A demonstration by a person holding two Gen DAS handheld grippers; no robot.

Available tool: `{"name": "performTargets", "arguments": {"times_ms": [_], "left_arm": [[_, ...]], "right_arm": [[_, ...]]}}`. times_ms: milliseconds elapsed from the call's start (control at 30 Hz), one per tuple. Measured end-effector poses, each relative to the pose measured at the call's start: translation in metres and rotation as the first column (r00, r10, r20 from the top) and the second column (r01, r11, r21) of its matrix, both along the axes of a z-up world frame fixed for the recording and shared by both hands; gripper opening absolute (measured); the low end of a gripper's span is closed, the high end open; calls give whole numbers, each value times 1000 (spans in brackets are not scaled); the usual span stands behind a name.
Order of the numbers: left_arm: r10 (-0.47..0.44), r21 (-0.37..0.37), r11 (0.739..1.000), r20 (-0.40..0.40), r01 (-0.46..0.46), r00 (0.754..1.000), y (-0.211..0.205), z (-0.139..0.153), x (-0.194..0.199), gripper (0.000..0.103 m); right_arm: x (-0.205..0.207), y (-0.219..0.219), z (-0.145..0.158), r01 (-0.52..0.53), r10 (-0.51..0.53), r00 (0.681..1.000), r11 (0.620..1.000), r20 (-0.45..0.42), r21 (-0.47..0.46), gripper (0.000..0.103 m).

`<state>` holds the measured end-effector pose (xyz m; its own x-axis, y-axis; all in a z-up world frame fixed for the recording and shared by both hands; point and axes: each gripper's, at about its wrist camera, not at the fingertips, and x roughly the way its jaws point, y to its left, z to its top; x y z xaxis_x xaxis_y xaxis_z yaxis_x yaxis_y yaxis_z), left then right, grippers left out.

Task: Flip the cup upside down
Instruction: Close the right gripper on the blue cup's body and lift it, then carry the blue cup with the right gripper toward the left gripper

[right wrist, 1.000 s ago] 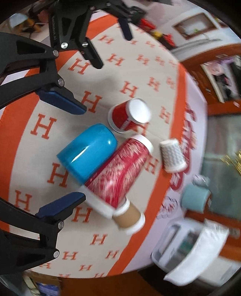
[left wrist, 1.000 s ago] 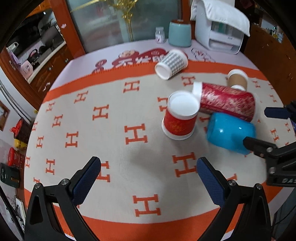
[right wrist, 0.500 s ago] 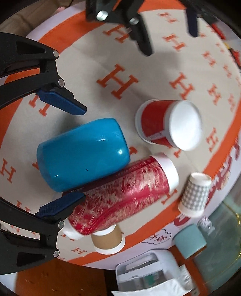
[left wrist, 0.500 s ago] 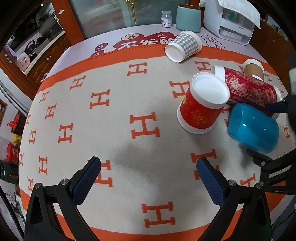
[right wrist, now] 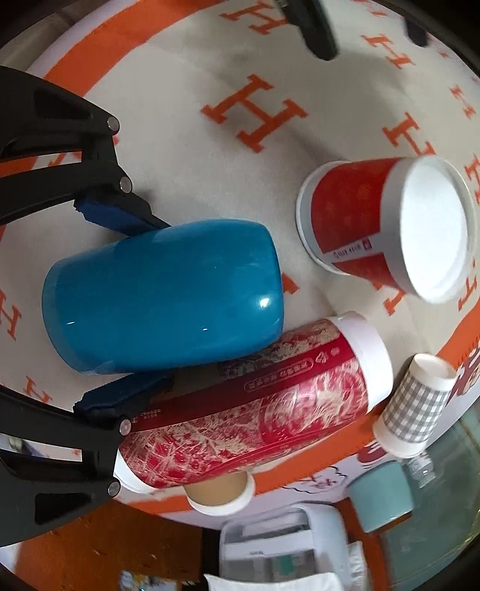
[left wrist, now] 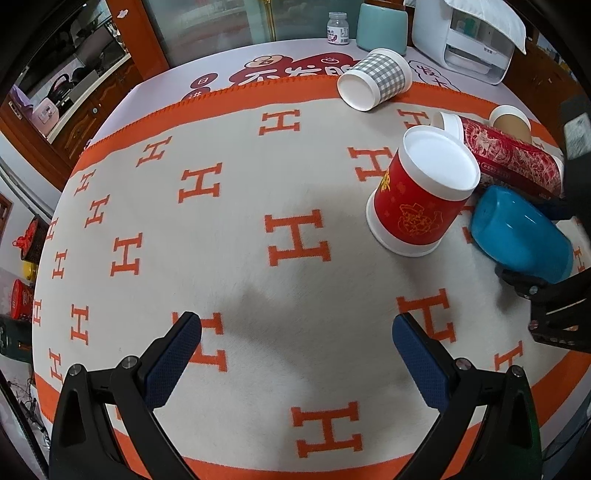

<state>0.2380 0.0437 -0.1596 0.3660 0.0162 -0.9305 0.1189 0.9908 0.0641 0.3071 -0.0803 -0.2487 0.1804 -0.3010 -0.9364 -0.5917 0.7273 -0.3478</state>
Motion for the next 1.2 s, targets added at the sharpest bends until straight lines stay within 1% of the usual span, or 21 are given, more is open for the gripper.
{"name": "performTargets", "arguments": {"times_ms": [133, 233, 267, 367, 400, 433, 467, 500, 533, 567, 633, 667, 733, 767, 833, 867, 933, 967, 1067, 1133, 1200], "left_arm": [[-3, 3, 1000, 9, 3, 1000, 1, 5, -6, 102], [-12, 0, 1000, 21, 12, 1000, 0, 12, -13, 102], [-16, -1, 1000, 26, 16, 1000, -1, 15, -16, 102], [-33, -6, 999, 36, 34, 999, -7, 22, -25, 102], [-39, -7, 999, 38, 39, 999, -9, 23, -28, 102], [-44, -8, 999, 40, 44, 998, -10, 25, -31, 102], [-50, -8, 999, 42, 50, 998, -13, 26, -34, 102], [-53, -8, 999, 44, 54, 998, -15, 27, -37, 102], [-58, -9, 998, 45, 58, 997, -18, 28, -40, 102], [-59, -11, 998, 45, 60, 997, -19, 29, -42, 102], [-65, -16, 998, 45, 66, 997, -22, 29, -47, 102], [-66, -18, 998, 46, 66, 997, -23, 29, -49, 102], [-63, -21, 998, 43, 64, 997, -24, 29, -52, 102], [-62, -24, 998, 40, 63, 997, -24, 28, -53, 102], [-58, -34, 998, 34, 59, 998, -25, 27, -55, 102], [-57, -36, 998, 32, 58, 998, -24, 26, -56, 102], [-54, -38, 998, 27, 55, 998, -26, 25, -58, 102], [-53, -40, 998, 25, 54, 998, -26, 23, -59, 102], [-55, -47, 997, 13, 55, 998, -28, 20, -61, 102], [-57, -56, 997, 3, 57, 998, -31, 18, -62, 102], [-56, -66, 996, -3, 56, 998, -31, 16, -63, 102]], "right_arm": [[0, -11, 14, 83, -81, 997, 991, -21, 101, 68], [-2, -27, 30, 193, -185, 981, 958, -60, 210, 66], [-4, -35, 35, 248, -233, 969, 935, -85, 254, 65], [-9, -48, 45, 359, -324, 933, 871, -158, 336, 64], [-19, -53, 45, 405, -357, 914, 839, -193, 363, 64], [-23, -56, 43, 435, -379, 900, 819, -216, 375, 64], [-29, -61, 40, 476, -410, 879, 789, -242, 388, 64], [-45, -57, 42, 493, -430, 870, 774, -240, 399, 63], [-51, -58, 43, 511, -450, 860, 756, -241, 409, 63], [-57, -61, 44, 535, -478, 844, 730, -242, 426, 63], [-77, -61, 52, 554, -510, 829, 690, -230, 466, 63], [-85, -63, 54, 560, -529, 819, 657, -221, 504, 63], [-95, -64, 60, 555, -553, 811, 623, -193, 551, 63], [-103, -65, 62, 546, -572, 804, 600, -163, 585, 63], [-113, -67, 65, 536, -601, 789, 570, -129, 622, 63], [-120, -69, 66, 522, -624, 776, 552, -93, 651, 63], [-129, -73, 64, 502, -651, 758, 537, -45, 678, 63], [-132, -76, 62, 497, -659, 751, 528, -37, 688, 64], [-143, -80, 49, 486, -683, 729, 469, -45, 737, 64], [-149, -80, 47, 481, -685, 727, 467, -40, 742, 64], [-152, -76, 41, 498, -682, 729, 466, -62, 731, 64]]}}
